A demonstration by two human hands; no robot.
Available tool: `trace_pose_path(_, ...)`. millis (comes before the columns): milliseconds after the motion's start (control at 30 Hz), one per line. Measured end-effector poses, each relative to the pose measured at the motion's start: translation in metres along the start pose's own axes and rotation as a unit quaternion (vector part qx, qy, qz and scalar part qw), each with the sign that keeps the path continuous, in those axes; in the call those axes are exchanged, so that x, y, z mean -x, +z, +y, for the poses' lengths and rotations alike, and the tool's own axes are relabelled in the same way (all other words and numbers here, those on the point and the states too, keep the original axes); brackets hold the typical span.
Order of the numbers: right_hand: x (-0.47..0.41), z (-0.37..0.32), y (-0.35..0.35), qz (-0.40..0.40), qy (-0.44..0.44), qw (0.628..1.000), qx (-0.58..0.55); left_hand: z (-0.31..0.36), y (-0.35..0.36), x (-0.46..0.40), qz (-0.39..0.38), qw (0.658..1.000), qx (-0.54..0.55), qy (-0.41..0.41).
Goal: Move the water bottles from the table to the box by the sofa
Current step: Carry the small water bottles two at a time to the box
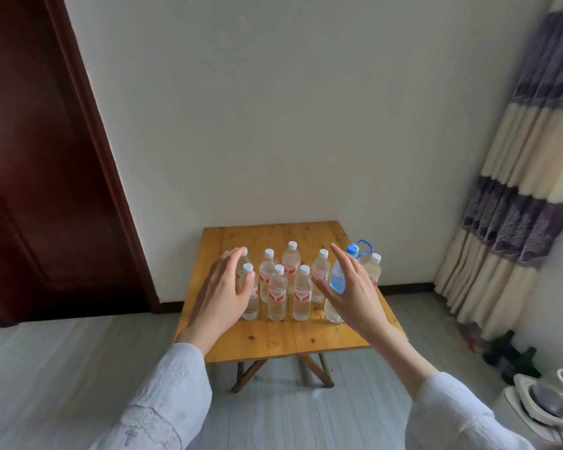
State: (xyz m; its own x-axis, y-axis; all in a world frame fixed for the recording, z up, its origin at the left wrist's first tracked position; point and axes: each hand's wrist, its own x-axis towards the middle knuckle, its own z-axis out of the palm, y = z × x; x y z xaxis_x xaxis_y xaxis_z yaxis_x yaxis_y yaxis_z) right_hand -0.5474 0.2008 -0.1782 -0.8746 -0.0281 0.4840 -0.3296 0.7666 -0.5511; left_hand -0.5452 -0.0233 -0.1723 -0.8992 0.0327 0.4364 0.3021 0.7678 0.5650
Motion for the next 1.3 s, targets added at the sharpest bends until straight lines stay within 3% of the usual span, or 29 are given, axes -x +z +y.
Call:
trace_pose_path(467, -0.079, 0.104, 0.116, -0.063, 0.127, 0.989, -0.037, -0.097, 0.131, -0.104, -0.13, 0.98, 0.12, -0.093)
trace_pose_path(733, -0.123, 0.179, 0.177, -0.132, 0.165, 0.976, -0.06, -0.141, 0.209, -0.135, -0.171, 0.952, 0.145, -0.208)
trace_pose_path(1300, -0.155, 0.233, 0.244, -0.2, 0.197, 0.948, -0.151, -0.158, 0.286, -0.178, -0.161, 0.931, 0.184, -0.273)
